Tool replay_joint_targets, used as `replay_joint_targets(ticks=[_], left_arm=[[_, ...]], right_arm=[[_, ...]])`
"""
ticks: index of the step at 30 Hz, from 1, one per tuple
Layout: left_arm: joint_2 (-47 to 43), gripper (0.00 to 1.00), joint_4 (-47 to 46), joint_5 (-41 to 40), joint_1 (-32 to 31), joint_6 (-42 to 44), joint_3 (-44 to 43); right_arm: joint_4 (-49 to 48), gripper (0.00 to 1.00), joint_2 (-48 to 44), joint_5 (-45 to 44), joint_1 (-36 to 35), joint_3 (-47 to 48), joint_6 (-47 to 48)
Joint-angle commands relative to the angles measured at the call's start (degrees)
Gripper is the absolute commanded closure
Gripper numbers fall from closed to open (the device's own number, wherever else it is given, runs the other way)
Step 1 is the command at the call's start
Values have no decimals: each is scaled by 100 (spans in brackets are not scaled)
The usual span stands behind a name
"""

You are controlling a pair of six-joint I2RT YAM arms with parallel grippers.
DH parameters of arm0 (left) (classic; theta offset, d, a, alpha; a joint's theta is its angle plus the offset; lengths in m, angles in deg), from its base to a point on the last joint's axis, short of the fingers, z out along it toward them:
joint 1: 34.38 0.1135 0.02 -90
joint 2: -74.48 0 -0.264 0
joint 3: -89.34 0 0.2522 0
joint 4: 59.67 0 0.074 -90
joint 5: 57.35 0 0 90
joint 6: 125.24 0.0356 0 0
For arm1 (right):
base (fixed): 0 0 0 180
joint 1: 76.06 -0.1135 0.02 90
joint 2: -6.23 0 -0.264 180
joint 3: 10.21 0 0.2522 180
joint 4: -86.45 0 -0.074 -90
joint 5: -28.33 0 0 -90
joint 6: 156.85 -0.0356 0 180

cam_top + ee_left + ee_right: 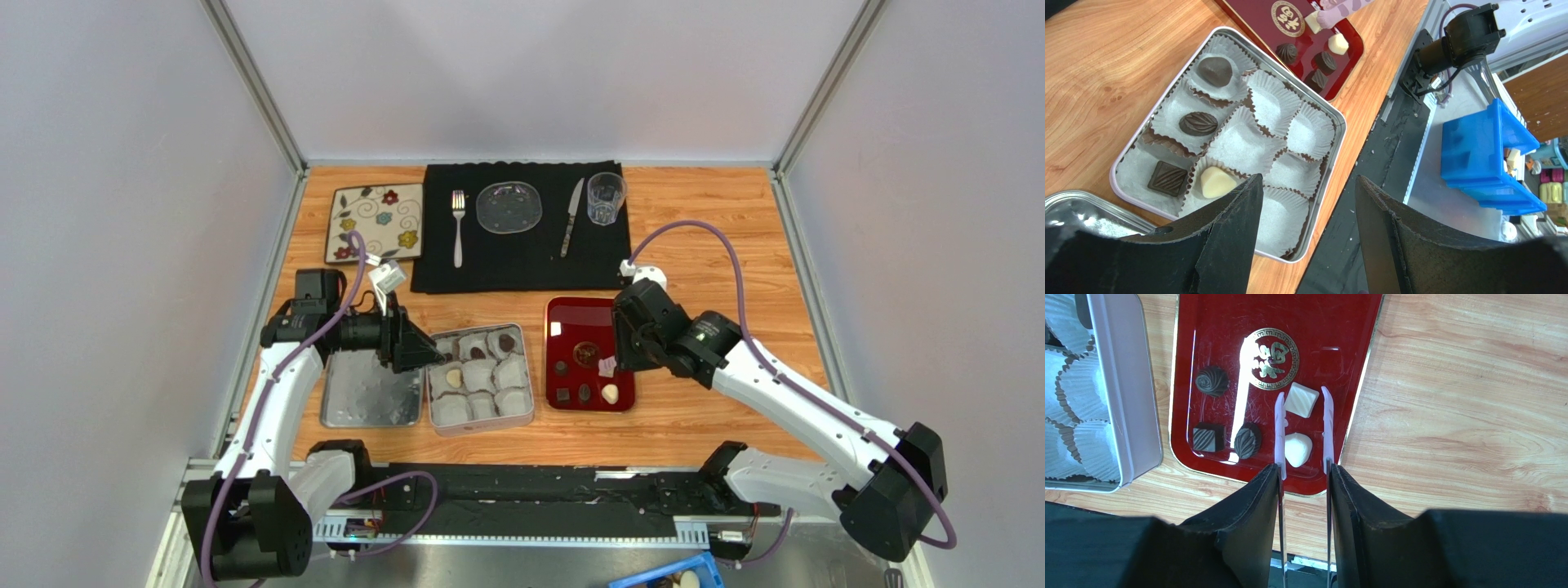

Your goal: Pack the chocolate

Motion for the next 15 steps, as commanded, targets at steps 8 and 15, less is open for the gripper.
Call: replay_joint_targets(ticks=[8, 15], left_arm=[[-81, 35, 60, 174, 12, 234, -191], [-89, 35, 95, 157, 12, 287, -208]], right_arm=[[-465, 62, 119, 101, 68, -125, 67], [-518, 65, 199, 162, 86, -178, 59]])
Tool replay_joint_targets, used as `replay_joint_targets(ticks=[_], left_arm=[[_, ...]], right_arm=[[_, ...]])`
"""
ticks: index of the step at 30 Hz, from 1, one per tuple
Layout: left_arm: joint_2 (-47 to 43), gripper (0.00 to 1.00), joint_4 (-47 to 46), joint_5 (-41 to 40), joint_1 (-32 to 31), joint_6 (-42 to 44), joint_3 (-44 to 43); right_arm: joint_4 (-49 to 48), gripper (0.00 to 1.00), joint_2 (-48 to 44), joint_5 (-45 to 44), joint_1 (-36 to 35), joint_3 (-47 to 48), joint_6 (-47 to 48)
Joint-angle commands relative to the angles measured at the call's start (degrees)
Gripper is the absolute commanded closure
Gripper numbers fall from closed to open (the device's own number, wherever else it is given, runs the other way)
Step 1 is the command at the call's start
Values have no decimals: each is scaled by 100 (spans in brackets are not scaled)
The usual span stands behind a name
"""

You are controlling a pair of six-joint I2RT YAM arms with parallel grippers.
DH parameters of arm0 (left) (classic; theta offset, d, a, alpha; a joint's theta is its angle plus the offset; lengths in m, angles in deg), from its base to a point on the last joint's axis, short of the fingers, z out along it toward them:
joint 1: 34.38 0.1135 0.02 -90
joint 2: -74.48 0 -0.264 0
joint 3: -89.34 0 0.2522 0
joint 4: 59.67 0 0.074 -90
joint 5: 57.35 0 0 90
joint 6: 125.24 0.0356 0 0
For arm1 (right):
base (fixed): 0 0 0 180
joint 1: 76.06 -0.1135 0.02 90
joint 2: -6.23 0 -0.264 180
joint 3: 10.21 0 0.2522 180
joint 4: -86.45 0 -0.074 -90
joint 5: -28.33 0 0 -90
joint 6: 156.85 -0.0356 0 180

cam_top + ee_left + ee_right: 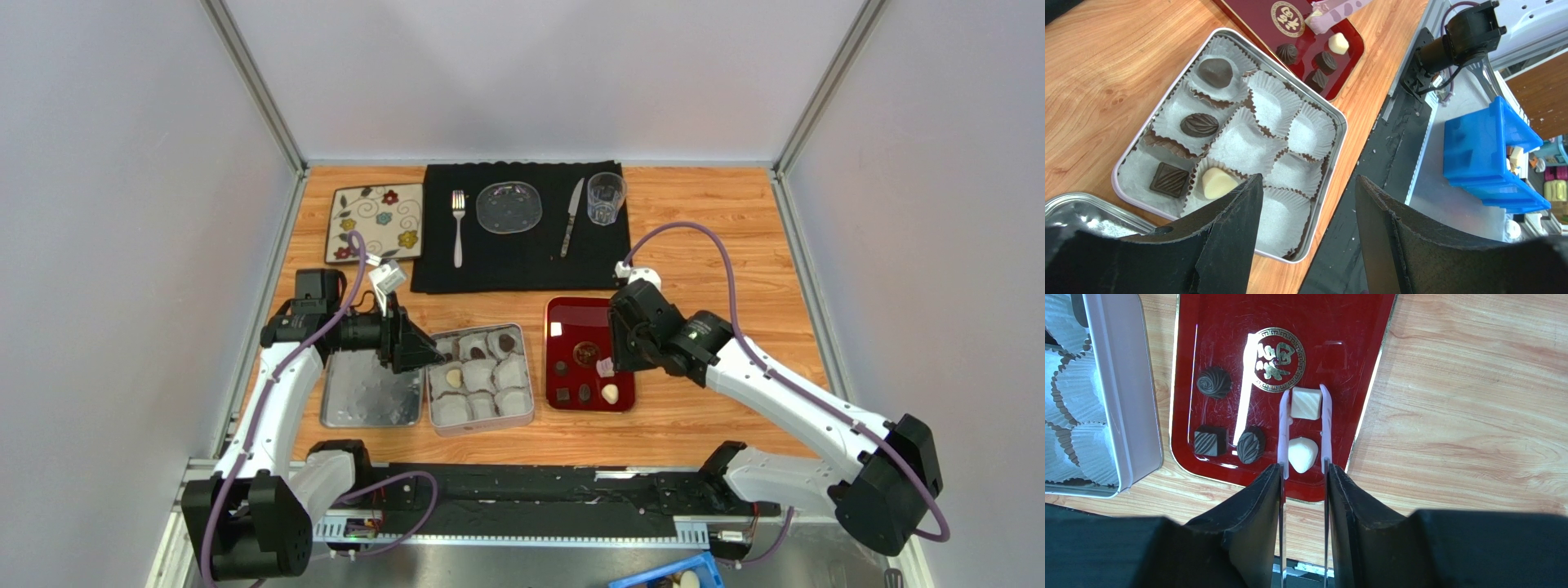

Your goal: Pack the chocolate

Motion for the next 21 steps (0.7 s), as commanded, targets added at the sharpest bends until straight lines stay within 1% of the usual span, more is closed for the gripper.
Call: replay_joint_targets(ticks=[1, 3, 4, 7, 11, 15, 19, 20, 21], left_arm=[[-90, 35, 100, 139, 12, 204, -199], [-90, 35, 109, 139, 3, 222, -191], [-90, 36, 109, 131, 20, 239, -182], [-81, 36, 109, 113, 12, 283, -138], [-37, 36, 48, 34, 12, 336, -15], [33, 36, -285, -352, 12, 310, 178], [156, 36, -576, -852, 20, 231, 363], [157, 36, -664, -1019, 12, 178, 381], [165, 36, -873, -1404, 12, 82, 407]], right_arm=[[-258, 68, 13, 33, 38, -51, 48], [-267, 71, 4, 34, 38, -25, 65], [-258, 75, 4, 34, 46, -8, 83], [-223, 82, -57, 77, 38, 167, 153], [-118, 84, -136, 262, 29, 624, 250], [-100, 85, -154, 473, -242, 1178, 346], [-65, 86, 74, 526, -603, 1697, 364], [-56, 86, 196, 517, -691, 1872, 364], [-65, 86, 267, 517, -848, 1943, 355]])
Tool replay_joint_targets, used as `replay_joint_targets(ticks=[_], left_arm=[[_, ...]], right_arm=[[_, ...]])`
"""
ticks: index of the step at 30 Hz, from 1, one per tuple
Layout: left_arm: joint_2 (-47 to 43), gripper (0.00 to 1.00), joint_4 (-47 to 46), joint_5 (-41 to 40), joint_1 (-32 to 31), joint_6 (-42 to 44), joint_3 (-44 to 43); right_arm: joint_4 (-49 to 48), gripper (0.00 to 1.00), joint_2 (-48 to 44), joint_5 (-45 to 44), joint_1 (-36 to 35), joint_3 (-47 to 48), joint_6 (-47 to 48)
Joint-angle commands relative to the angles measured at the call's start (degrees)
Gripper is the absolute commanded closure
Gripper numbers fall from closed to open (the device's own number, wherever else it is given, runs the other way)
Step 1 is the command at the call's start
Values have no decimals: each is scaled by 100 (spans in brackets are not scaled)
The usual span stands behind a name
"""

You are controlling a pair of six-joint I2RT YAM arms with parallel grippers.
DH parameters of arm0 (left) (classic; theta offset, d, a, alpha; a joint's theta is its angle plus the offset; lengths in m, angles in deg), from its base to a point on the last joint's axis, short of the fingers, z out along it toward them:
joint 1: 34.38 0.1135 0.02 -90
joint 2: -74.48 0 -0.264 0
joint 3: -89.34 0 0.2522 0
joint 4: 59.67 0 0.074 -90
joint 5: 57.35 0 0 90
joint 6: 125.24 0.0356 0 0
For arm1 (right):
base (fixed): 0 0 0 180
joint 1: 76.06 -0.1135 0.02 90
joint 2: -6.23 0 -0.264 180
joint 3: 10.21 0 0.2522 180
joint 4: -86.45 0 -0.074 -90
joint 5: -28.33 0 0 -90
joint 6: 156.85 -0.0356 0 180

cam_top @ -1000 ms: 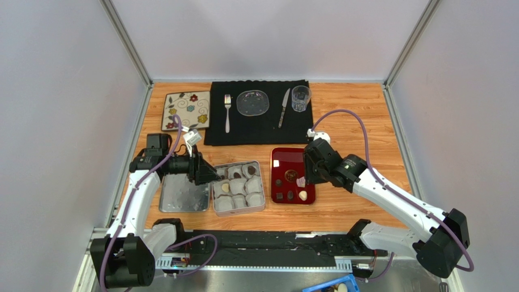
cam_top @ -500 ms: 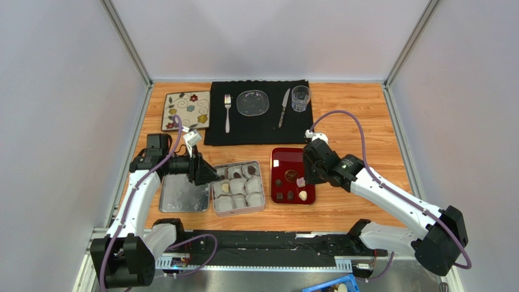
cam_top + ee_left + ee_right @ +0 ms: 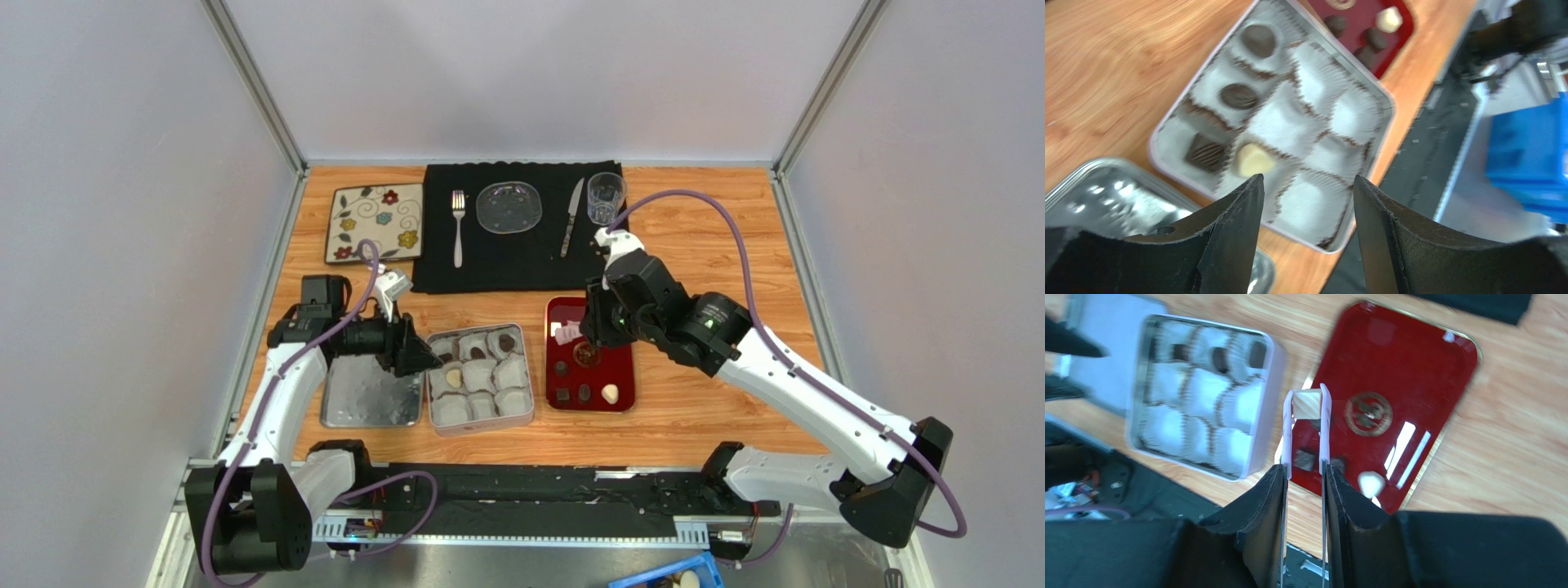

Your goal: Pack the chocolate

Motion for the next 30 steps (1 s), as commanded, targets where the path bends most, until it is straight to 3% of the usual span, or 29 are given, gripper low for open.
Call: replay_joint_targets(ticks=[1, 5, 8, 17, 30], left_arm=[[76, 36, -735, -1072, 20, -118, 173], [111, 37, -1307, -2485, 20, -294, 349], [242, 38, -1571, -2945, 12, -267, 472], [893, 41, -1791, -2807, -76, -285, 622], [1341, 41, -1984, -2762, -753, -663, 288]], right_arm=[[-191, 86, 287, 115, -434, 593, 93], [-375, 86, 621, 176, -742, 857, 58], [-586, 86, 867, 308, -874, 980, 14], [-1009, 87, 1702, 501, -1235, 1270, -4], [-1343, 87, 2204, 677, -1332, 1279, -91]])
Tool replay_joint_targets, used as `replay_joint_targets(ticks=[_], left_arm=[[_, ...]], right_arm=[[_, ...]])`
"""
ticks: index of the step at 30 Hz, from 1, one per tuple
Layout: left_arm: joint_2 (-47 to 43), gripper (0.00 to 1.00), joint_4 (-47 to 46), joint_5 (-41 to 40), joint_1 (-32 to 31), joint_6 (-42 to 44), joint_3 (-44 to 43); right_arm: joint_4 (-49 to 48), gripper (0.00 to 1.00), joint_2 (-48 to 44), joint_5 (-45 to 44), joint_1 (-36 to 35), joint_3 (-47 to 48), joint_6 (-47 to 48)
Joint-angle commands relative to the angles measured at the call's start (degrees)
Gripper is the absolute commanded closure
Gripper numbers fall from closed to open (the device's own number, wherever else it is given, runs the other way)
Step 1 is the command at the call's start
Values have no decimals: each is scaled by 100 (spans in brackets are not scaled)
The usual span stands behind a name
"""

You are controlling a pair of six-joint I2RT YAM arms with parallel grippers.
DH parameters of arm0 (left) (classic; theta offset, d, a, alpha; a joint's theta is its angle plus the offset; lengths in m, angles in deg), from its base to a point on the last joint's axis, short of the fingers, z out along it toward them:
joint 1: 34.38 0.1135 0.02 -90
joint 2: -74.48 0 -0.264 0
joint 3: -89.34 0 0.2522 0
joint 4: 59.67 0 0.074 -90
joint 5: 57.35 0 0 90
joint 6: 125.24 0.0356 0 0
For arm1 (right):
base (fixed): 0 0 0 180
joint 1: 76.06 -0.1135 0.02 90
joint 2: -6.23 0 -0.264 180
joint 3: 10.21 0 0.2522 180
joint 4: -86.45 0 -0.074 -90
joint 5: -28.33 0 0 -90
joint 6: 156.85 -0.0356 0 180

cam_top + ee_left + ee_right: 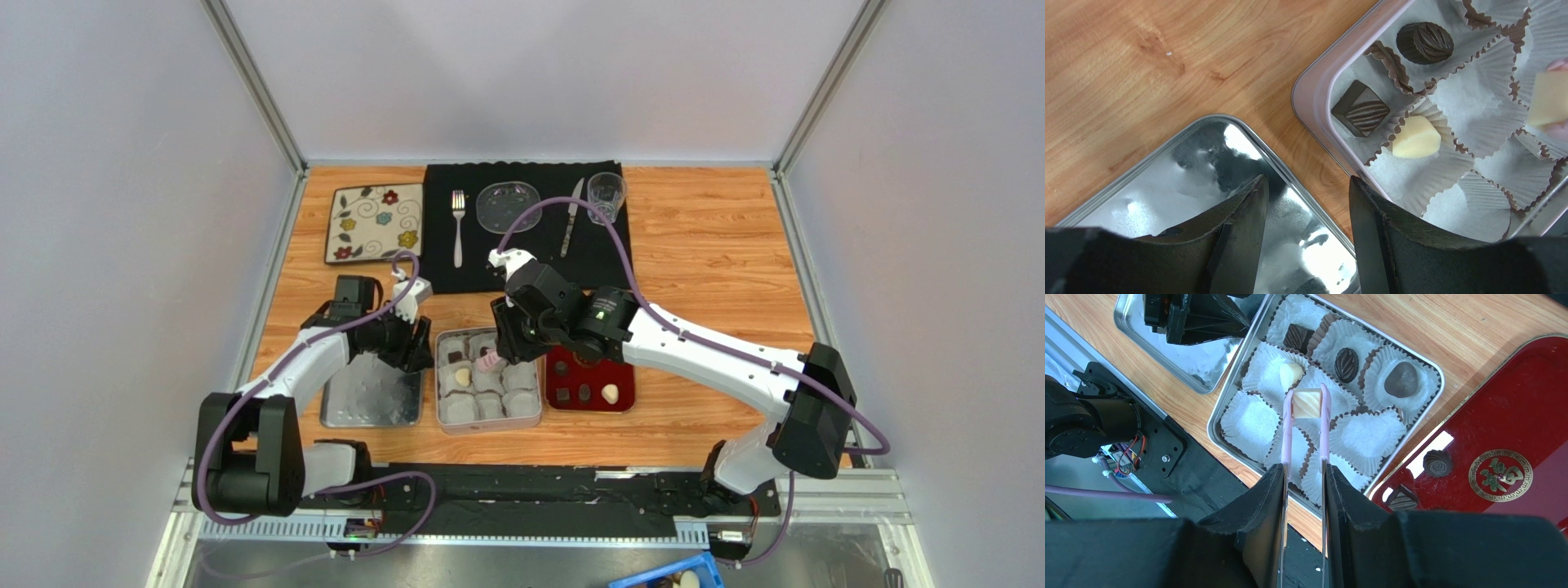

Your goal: Pack the chocolate

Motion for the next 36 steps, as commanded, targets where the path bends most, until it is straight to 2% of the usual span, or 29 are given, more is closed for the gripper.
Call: replay_joint_targets(ticks=[1, 8, 18, 36], left_arm=[[48, 41, -199, 86, -64, -200, -254], [-23, 41, -172, -81, -64, -112, -140], [-383, 41, 73, -11, -64, -147, -280], [-796, 41, 495, 156, -47, -33, -342]], right_arm=[[-421, 87, 38, 85, -46, 169, -76], [-377, 87, 12, 6, -46, 46, -41], [-394, 76, 82, 59, -46, 19, -68], [-324, 69, 90, 67, -46, -60, -112]])
